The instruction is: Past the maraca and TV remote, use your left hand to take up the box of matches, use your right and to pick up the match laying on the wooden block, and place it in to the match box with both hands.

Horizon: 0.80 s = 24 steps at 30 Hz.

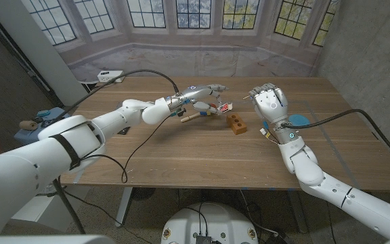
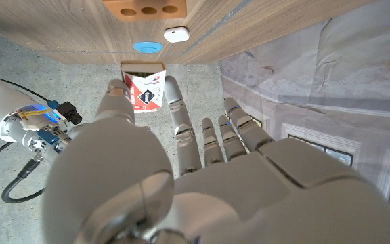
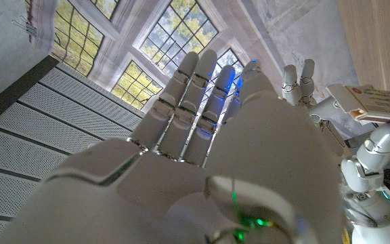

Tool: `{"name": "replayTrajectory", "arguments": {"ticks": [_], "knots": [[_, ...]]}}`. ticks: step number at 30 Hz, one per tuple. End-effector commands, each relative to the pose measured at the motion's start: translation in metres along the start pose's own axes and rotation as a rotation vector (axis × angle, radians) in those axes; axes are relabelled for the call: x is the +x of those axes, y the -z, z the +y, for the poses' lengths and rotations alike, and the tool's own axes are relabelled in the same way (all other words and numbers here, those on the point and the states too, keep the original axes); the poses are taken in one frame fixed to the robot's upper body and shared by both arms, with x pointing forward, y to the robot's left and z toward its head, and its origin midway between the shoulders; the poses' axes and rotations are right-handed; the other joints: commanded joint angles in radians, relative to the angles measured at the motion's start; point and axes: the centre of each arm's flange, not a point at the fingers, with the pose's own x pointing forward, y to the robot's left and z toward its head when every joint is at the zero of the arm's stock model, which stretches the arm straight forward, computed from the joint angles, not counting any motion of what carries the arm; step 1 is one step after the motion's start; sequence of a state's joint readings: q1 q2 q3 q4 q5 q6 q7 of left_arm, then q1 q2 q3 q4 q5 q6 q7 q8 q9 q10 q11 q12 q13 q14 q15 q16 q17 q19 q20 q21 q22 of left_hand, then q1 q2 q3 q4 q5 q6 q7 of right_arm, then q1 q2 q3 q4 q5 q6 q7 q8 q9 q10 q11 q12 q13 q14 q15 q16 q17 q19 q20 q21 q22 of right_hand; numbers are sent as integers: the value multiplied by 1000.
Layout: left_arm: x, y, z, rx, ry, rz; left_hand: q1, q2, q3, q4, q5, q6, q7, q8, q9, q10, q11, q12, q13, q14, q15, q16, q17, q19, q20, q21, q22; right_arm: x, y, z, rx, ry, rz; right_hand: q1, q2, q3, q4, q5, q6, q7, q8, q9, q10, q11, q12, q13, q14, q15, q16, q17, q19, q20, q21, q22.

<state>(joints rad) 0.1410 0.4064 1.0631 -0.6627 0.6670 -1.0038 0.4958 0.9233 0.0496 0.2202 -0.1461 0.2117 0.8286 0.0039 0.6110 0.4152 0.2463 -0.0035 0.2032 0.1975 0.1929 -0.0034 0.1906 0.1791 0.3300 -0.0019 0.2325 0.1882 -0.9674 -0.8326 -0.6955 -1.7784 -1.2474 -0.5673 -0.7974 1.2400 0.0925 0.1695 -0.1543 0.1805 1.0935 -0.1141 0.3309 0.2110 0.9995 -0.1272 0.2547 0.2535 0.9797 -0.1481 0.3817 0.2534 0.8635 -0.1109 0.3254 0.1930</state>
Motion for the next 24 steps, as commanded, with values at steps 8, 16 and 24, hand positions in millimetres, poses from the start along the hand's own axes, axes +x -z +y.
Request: {"name": "replayTrajectory", "arguments": {"ticks": [8, 16, 24], "knots": [[6, 2, 5, -1, 8, -10, 26, 34, -1, 1, 7, 1, -2, 7, 2, -3, 0, 0, 1, -1, 2, -2, 2, -3, 0, -5, 5, 5, 2, -1, -46, 17, -49, 9, 3, -6, 1, 2, 13, -2, 6, 1, 6, -2, -7, 2, 4, -86, -5, 7, -11, -73, 7, 5], [8, 2, 5, -7, 9, -9, 26, 34, -1, 0, 7, -2, -2, 7, 3, -3, 2, 0, 1, -1, 2, -2, 2, -3, -1, -5, 5, 9, 3, -4, -66, 31, -54, 14, 2, -7, 0, 2, 14, -2, 5, 1, 7, -3, -8, 3, 4, -89, -6, 8, -12, -74, 9, 5], [11, 0, 7, -6, 10, -18, 25, 35, -2, 1, 7, -2, 0, 8, 2, -3, 1, 0, 1, -2, 2, -2, 3, -3, -1, -5, 5, 11, 4, -7, -74, 47, -66, 18, 2, -7, -1, 3, 15, -4, 4, 1, 7, -7, -9, 4, 6, -90, -5, 10, -16, -76, 10, 5]]}}
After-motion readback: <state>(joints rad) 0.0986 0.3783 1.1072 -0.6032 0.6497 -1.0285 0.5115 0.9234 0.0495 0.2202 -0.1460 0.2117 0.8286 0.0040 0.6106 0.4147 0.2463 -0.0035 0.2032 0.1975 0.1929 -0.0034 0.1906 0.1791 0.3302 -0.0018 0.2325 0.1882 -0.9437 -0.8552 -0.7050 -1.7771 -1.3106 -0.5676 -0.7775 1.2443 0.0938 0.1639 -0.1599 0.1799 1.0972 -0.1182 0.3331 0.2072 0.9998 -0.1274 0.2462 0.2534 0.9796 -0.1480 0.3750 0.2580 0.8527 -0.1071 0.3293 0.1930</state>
